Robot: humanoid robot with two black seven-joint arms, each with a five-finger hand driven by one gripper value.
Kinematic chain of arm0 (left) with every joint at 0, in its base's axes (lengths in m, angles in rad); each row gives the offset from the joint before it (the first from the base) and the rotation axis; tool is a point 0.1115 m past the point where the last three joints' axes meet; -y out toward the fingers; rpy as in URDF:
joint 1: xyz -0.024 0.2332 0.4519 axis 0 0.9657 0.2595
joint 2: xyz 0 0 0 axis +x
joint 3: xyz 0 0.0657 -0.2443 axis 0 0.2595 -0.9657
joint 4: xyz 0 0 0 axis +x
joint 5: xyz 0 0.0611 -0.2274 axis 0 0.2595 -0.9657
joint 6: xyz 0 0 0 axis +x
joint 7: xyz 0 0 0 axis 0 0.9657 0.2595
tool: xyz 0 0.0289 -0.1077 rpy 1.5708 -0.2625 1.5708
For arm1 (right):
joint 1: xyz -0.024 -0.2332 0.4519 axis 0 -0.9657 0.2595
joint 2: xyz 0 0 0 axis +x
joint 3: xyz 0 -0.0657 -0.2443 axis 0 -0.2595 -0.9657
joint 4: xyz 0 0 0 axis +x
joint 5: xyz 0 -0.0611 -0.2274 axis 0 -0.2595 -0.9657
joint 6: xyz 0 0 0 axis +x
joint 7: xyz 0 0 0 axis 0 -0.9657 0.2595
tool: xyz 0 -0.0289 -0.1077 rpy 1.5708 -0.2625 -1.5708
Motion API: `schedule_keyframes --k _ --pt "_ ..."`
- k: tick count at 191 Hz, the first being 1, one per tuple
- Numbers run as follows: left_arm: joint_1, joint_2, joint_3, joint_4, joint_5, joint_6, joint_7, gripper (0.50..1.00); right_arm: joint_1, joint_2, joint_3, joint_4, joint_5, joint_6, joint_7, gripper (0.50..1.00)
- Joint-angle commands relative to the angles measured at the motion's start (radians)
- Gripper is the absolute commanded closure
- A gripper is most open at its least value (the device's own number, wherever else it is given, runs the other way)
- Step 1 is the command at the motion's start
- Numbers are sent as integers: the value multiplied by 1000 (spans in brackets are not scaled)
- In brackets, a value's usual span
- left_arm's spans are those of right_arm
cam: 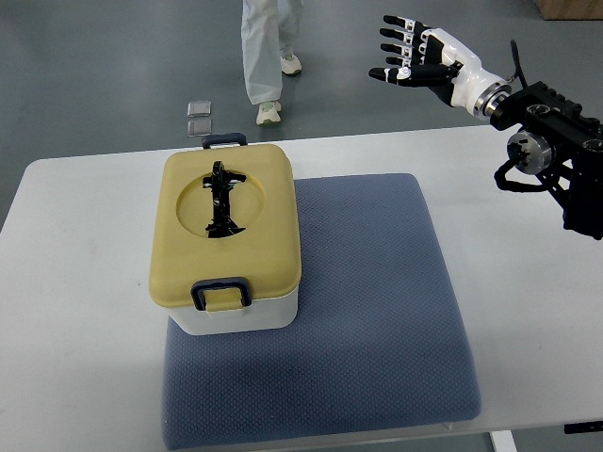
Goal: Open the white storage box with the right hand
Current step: 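Swing the right hand over the box toward the black lid handle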
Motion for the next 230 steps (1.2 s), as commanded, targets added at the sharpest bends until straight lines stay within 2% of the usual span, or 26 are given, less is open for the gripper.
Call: schedule_keyframes --k 1,27,53,98,133,162,182,204,230 --pt "0 0 0 0 0 1 2 500 79 -30 -156 22 -1 17 63 579" --pt "0 0 0 0 0 0 0 500 201 -79 -351 78 -5 47 163 579" --pt "0 0 0 0 0 0 0 500 336 -84 -533 130 -7 69 269 579" --pt "1 0 0 0 0 0 0 500 579 -64 -817 184 -48 107 269 579" --pt "0 0 0 0 0 0 0 500 688 -20 -859 227 -208 133 269 583" --pt "0 0 0 0 0 1 0 500 780 9 -906 313 -306 130 269 587" --pt "1 0 0 0 0 1 0 500 845 35 -926 377 -363 118 269 593" --pt "0 0 0 0 0 0 0 500 893 80 -926 394 -404 89 269 593" --pt "0 0 0 0 0 0 2 500 928 141 -931 394 -476 -3 269 593"
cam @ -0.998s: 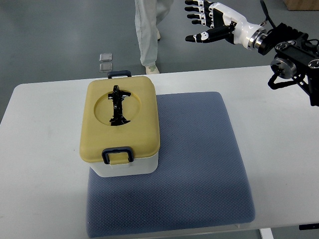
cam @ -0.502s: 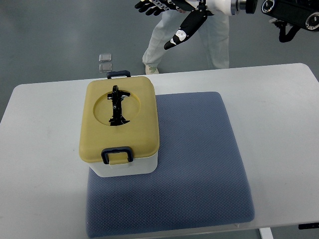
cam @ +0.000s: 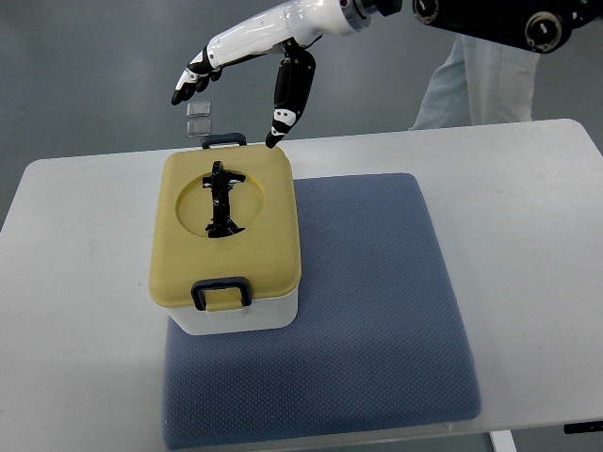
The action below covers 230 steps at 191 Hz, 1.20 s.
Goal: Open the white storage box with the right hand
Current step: 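Swing the right hand over the box toward the black lid handle, then lower the right hand and close fingers around the black lid handle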
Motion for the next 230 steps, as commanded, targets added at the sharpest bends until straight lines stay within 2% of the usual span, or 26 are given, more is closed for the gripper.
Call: schedule_keyframes --k 1,14,31,77,112,143,165,191,202,230 --pt "0 0 0 0 0 -1 1 500 25 44 -5 2 -55 -67 0 593" --pt "0 0 0 0 0 1 0 500 29 84 -14 2 -113 -134 0 597" --pt "0 0 0 0 0 -1 0 500 31 118 -16 2 -156 -185 0 609" --pt "0 0 0 0 0 -1 1 500 51 176 -22 15 -259 -238 0 626" --pt "0 0 0 0 0 -1 0 500 55 176 -65 64 -346 -260 0 626" --pt "1 0 0 0 0 -1 0 500 52 176 -85 74 -426 -317 0 630" --pt "0 0 0 0 0 -1 0 500 52 176 -109 81 -447 -324 0 632" --pt "0 0 0 0 0 1 0 500 45 176 -112 83 -475 -344 0 654" --pt "0 0 0 0 0 1 0 500 39 176 -123 86 -476 -363 0 681" --pt "0 0 0 0 0 -1 0 500 32 176 -155 86 -486 -375 0 697"
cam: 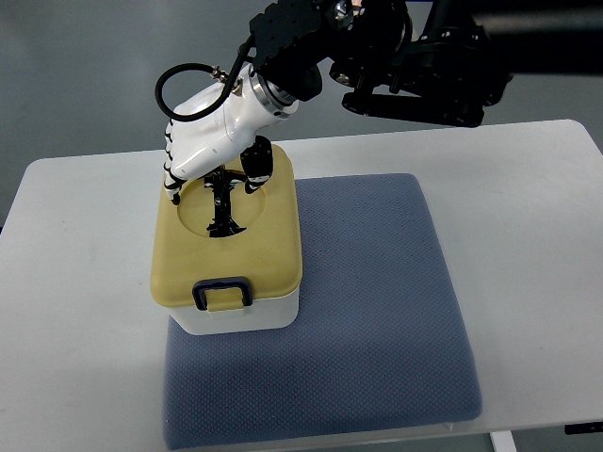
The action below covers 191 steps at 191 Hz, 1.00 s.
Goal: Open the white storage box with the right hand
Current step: 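Lower the right hand and close fingers around the black lid handle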
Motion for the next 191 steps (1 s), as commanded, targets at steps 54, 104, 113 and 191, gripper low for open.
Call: schedule_keyframes --k 54,104,113,191 --pt "0 0 0 0 0 1 0 500 -40 0 -19 -1 -12 -22 0 746" --pt "0 0 0 0 0 -1 0 500 -48 0 -19 -1 -12 -46 0 807" --pt "0 0 0 0 1 -1 0 500 -52 0 -19 -3 -12 -48 0 822" --pt "0 0 0 0 0 -1 0 500 -61 0 -19 -3 -12 -88 0 889"
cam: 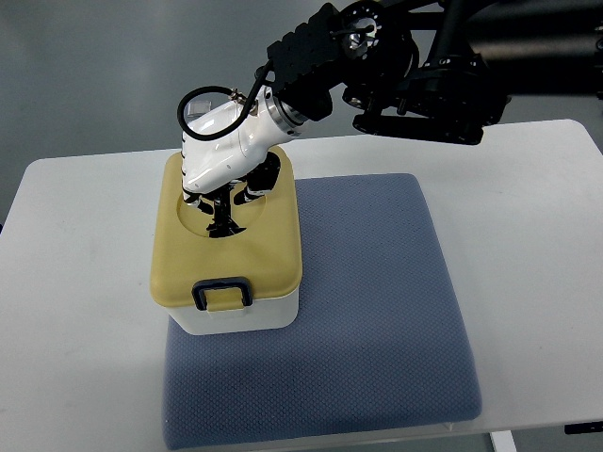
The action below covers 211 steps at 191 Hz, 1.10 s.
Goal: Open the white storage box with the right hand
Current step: 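Lower the right hand and close fingers around the black lid handle, then lift the yellow lid up off the white box with the right hand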
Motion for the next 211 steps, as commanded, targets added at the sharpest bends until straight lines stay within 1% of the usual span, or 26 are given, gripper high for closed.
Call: schedule_keyframes --k 1,37,55,71,117,156,187,211 --pt "1 0 0 0 0 1 1 500 -2 0 0 0 0 -1 0 891" --pt "0 0 0 0 0 -1 0 500 -10 0 0 -1 0 -1 0 946" --pt "0 0 0 0 0 -1 0 500 -12 0 0 -1 0 -2 0 961" --pt "1 0 0 0 0 -1 0 500 -18 0 2 -1 -1 -4 0 1000" --pt "0 0 0 0 0 -1 0 500 -18 0 5 -1 -5 -71 0 1000" --pt "1 0 0 0 0 1 0 500 -1 0 18 -1 -6 -87 0 1000" --pt "0 0 0 0 0 -1 1 500 4 0 25 -3 -5 -113 0 1000" --pt "0 0 0 0 0 1 0 500 7 0 66 -3 -5 -124 0 1000"
